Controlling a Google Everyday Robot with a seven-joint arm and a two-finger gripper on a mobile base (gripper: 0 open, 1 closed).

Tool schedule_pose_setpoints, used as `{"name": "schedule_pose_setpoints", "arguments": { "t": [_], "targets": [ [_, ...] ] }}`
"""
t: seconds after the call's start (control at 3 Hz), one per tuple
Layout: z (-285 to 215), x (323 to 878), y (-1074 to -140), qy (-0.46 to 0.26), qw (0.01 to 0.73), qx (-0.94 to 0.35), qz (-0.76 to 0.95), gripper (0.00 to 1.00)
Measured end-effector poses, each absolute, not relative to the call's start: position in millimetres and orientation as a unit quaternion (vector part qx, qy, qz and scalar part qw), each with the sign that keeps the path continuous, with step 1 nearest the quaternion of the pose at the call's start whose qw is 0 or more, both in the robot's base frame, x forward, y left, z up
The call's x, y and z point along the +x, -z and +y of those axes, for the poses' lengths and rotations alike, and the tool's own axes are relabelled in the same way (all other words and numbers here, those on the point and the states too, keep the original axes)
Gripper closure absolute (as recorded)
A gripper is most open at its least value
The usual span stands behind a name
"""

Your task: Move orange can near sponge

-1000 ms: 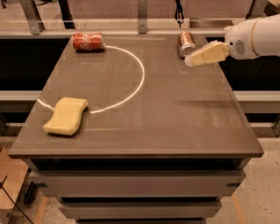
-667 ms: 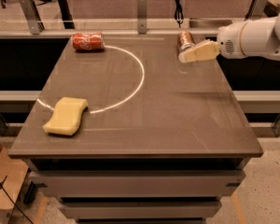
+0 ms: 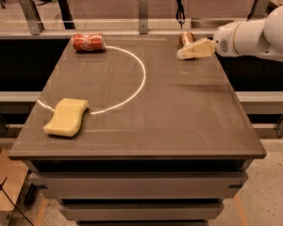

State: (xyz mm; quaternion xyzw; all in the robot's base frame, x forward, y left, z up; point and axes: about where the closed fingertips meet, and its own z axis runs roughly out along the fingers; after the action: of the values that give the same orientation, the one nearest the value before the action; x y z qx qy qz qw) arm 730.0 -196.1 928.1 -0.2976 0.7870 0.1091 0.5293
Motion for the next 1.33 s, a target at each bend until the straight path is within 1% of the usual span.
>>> {"name": "schedule_pose_setpoints", "arguments": {
  "t": [0.33,1.33],
  "targets": [
    [-188.2,738.8,-915.1,-0.111,0.522,-0.284,0.797,0.0],
    [-163.5,814.5,-877.7,-0.123,0.533,-0.231,0.804,0.0]
  ]
}}
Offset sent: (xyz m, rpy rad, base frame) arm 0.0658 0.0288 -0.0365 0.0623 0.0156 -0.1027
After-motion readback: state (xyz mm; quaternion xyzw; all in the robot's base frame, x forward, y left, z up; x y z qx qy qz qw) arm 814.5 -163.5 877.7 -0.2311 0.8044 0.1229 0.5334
